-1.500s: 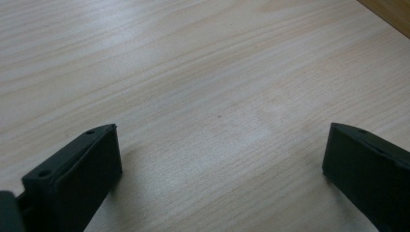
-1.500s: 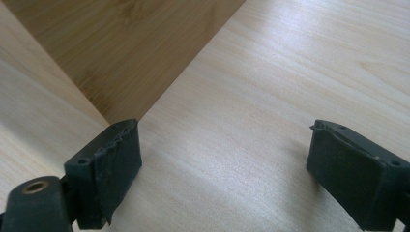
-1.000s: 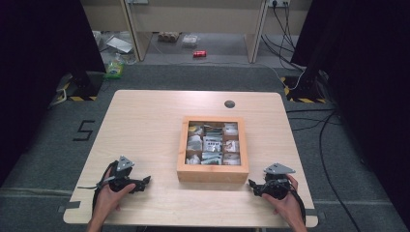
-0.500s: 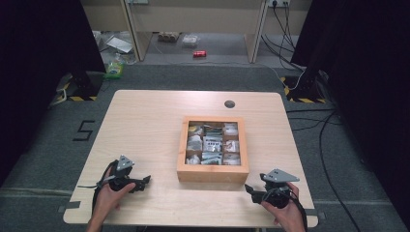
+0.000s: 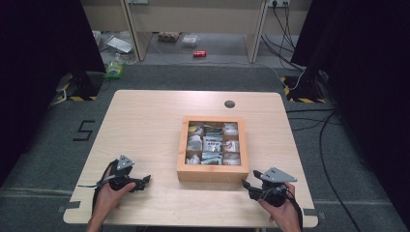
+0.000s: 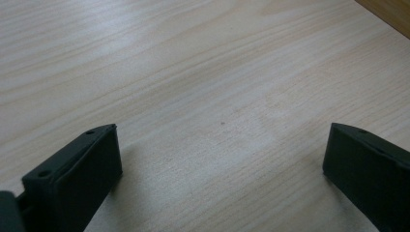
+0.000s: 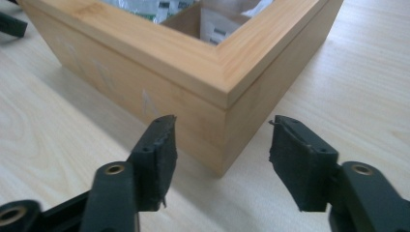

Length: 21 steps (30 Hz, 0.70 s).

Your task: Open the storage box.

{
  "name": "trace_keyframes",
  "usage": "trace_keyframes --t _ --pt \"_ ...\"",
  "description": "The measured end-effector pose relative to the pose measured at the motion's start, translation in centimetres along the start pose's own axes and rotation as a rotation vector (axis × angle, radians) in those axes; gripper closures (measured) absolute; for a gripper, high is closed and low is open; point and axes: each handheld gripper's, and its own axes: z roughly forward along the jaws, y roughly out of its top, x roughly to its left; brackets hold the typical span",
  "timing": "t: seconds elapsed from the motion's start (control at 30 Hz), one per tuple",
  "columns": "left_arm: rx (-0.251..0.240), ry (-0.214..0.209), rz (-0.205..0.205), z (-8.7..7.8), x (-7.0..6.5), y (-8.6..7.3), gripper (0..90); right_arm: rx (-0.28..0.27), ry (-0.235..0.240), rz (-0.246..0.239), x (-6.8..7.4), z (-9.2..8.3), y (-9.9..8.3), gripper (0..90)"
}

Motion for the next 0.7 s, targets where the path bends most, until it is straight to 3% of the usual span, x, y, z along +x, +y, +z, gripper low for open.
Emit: trace_keyframes --t 0.2,0.47,0.7 --pt "0.000 0.000 0.001 0.02 0.02 0.02 0.0 -0.039 0.007 0.005 0.07 0.17 0.39 49.8" --pt "-0.001 -0.001 0.000 0.04 0.03 0.03 0.0 -0.040 0.010 -0.035 0.45 0.68 0.64 54.4" --pt "-0.003 0.000 0.000 0.10 0.07 0.07 0.0 -0.047 0.010 -0.033 0.29 0.74 0.68 56.3"
